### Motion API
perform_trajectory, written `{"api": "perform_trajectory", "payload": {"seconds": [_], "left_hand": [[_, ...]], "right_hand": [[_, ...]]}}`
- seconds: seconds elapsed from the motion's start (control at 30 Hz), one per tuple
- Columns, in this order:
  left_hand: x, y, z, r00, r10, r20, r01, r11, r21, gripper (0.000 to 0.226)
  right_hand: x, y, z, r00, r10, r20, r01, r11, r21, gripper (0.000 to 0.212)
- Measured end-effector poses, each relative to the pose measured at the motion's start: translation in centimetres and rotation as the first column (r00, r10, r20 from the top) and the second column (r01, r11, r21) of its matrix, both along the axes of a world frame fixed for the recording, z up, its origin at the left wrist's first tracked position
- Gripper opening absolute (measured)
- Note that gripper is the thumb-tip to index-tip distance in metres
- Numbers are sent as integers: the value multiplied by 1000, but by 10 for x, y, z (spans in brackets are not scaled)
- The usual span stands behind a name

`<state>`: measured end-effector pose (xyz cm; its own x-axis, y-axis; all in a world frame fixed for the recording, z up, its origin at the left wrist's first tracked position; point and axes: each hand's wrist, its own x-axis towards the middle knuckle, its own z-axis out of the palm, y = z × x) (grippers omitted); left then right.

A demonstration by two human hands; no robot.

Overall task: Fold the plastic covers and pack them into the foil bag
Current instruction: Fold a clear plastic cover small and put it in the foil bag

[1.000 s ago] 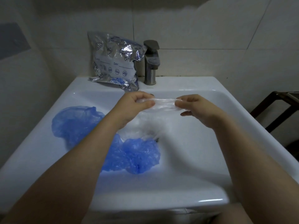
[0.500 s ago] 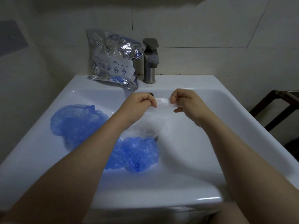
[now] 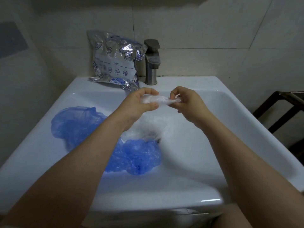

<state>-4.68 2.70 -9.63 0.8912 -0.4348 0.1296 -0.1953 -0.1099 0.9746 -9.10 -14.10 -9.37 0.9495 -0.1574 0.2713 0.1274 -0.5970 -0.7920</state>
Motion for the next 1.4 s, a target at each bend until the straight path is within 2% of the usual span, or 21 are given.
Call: {"api": "perform_trajectory", "payload": {"seconds": [0.1,0.2,0.37,0.43,0.5,0.63,0.7,0.77,0.83,0.87,0.97,1.03,1.1,1.17,1.23,1.3,1.4], "left_hand": [[1,5,1,994,-6,111,-14,984,177,22],[3,6,1,958,-4,287,-106,925,366,11],[5,11,3,909,-132,395,-66,891,448,7],[3,13,5,938,-132,320,-11,913,407,3],[4,15,6,971,-102,215,42,963,265,12],[7,15,8,993,40,113,-37,999,-31,14],[7,11,6,994,104,-42,-109,981,-159,15],[6,7,4,973,72,-219,-128,959,-251,12],[7,6,3,957,42,-288,-115,964,-241,9],[7,6,4,957,51,-286,-119,967,-226,8],[11,5,5,959,171,-226,-214,960,-183,18],[13,3,2,936,324,-140,-337,938,-83,25],[15,2,-3,899,437,12,-437,898,54,19],[16,4,-4,884,429,185,-454,882,128,16],[15,5,-3,896,371,242,-408,905,122,31],[13,5,-4,921,342,186,-362,928,88,44],[11,2,-4,939,343,-29,-342,939,25,35]], "right_hand": [[-1,-3,1,997,29,-75,-34,997,-74,11],[-2,-5,2,983,51,-179,-66,995,-79,12],[-7,-12,7,965,134,-227,-135,991,14,19],[-8,-15,6,961,177,-211,-159,982,97,20],[-7,-16,5,960,209,-189,-181,971,154,18],[-8,-13,4,973,194,-128,-178,976,125,16],[-8,-9,4,976,196,-91,-179,970,166,11],[-7,-6,2,978,191,-81,-173,965,195,6],[-6,-5,0,978,182,-106,-159,968,195,3],[-6,-4,0,973,194,-124,-166,965,203,0],[-7,-3,0,944,290,-158,-241,931,273,13],[-8,0,0,918,360,-166,-291,896,337,18],[-8,3,-2,901,396,-174,-318,879,354,16],[-9,6,-3,897,397,-194,-326,890,318,13],[-8,5,-4,901,376,-215,-311,908,282,13],[-8,4,-6,905,357,-231,-294,918,267,15],[-6,2,-9,934,286,-215,-259,955,148,22]]}}
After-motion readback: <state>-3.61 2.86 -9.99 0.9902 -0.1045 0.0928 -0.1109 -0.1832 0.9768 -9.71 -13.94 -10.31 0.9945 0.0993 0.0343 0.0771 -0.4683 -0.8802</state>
